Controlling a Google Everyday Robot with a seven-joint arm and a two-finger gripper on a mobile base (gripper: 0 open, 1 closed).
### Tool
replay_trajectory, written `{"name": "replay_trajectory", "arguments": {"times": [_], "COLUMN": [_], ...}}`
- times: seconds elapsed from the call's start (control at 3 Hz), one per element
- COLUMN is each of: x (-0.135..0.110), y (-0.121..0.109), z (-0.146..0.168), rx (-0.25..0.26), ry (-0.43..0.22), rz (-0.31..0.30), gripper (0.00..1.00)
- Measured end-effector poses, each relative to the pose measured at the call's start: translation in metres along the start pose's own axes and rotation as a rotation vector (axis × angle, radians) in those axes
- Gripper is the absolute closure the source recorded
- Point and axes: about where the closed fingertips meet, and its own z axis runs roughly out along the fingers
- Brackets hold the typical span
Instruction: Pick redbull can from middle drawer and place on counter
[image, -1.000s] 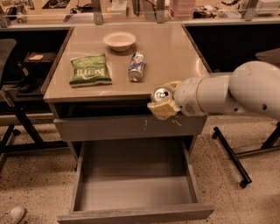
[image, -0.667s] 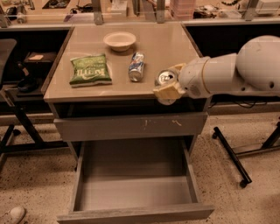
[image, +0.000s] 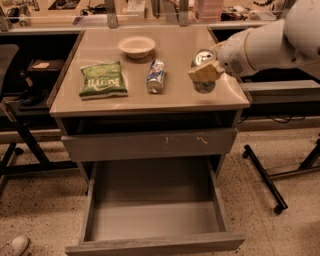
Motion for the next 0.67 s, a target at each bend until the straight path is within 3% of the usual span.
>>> {"name": "replay_trajectory", "arguments": {"times": [0.33,0.67], "x": [0.004,0.019], "y": [-0.037,-0.061], "z": [0.014,0.04], "rx": [-0.037,-0.127], "ry": [0.022,0.041], "rz": [0.071,0.177], "gripper": [1.0,1.0]}}
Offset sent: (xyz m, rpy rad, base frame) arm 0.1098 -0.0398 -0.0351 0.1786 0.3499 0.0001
